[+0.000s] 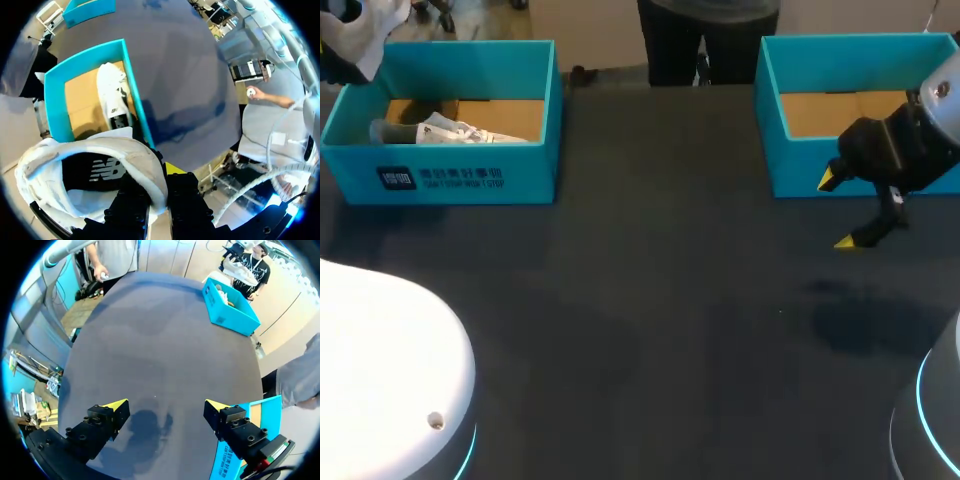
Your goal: Take the shoe out of the shoebox, open the shoe tongue, remove and reinsert the insole, then place the shoe into the shoebox
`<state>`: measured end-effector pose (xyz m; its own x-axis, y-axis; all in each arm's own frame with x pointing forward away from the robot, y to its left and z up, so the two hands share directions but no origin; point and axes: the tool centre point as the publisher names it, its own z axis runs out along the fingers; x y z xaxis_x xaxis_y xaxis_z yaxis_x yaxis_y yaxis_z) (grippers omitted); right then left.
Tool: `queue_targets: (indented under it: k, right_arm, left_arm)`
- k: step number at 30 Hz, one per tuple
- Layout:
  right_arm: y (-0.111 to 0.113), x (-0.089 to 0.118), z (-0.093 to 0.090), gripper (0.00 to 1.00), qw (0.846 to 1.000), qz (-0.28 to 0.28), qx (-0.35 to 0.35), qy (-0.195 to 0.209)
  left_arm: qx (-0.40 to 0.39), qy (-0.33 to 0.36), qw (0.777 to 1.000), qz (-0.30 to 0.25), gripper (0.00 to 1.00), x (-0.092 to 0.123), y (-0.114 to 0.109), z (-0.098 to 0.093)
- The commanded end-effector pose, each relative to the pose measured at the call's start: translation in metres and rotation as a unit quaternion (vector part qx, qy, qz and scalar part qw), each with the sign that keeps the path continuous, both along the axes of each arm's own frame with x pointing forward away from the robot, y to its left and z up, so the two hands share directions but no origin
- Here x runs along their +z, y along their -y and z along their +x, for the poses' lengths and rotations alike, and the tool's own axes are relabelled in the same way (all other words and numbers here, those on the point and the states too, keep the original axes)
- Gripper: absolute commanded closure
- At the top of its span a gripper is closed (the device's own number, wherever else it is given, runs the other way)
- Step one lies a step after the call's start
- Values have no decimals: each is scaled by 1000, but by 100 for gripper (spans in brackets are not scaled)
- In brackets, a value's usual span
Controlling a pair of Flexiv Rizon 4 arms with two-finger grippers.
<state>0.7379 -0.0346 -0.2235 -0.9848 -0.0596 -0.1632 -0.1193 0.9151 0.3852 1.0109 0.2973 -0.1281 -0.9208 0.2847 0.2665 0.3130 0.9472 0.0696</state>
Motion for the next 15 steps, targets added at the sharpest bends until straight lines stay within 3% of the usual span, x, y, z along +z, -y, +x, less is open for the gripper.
queue_targets:
  k: [1, 8, 15]
  right_arm:
    - [-1, -1, 0, 0, 1000, -2, -1, 0]
    - [-1, -1, 0, 0, 1000, -2, -1, 0]
    - [-1, -1, 0, 0, 1000, -2, -1, 0]
  left_arm:
    - [-10, -35, 999, 9, 100, -2, -5, 33]
    - [-44, -22, 999, 14, 100, -10, -5, 64]
    - [-48, -4, 998, 34, 100, -12, -1, 71]
